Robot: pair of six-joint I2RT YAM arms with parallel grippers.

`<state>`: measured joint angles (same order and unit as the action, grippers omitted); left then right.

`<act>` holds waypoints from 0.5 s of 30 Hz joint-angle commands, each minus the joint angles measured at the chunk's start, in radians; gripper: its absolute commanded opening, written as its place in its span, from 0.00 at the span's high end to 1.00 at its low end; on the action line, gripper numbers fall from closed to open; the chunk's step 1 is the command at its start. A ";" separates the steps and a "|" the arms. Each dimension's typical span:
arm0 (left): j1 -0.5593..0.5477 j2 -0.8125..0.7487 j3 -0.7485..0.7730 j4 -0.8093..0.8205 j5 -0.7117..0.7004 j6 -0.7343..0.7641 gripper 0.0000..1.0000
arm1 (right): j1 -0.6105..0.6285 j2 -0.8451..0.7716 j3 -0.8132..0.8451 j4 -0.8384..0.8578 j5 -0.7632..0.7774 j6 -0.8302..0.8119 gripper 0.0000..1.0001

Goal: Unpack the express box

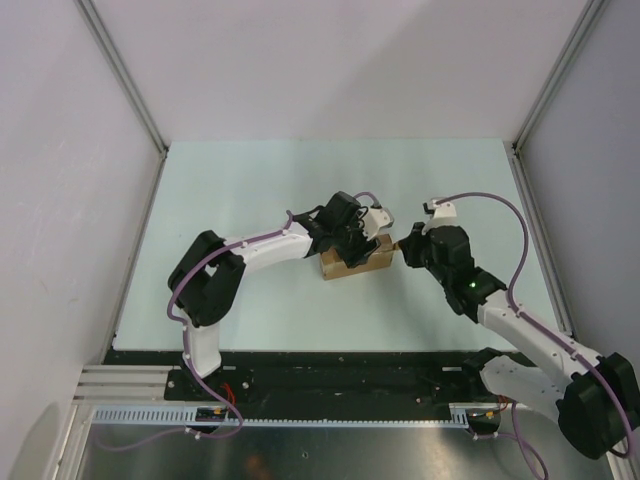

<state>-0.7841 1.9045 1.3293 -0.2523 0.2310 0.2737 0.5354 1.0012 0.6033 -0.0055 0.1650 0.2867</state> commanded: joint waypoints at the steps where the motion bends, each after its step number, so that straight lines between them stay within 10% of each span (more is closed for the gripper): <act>1: 0.042 0.071 -0.032 -0.067 -0.067 -0.004 0.61 | 0.025 -0.082 -0.020 -0.171 -0.081 0.057 1.00; 15: 0.042 0.033 -0.032 -0.067 -0.036 -0.013 0.53 | 0.002 -0.127 -0.016 -0.102 -0.074 0.104 1.00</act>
<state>-0.7670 1.9129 1.3293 -0.2207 0.2314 0.2619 0.5446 0.8803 0.5816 -0.1650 0.0978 0.3588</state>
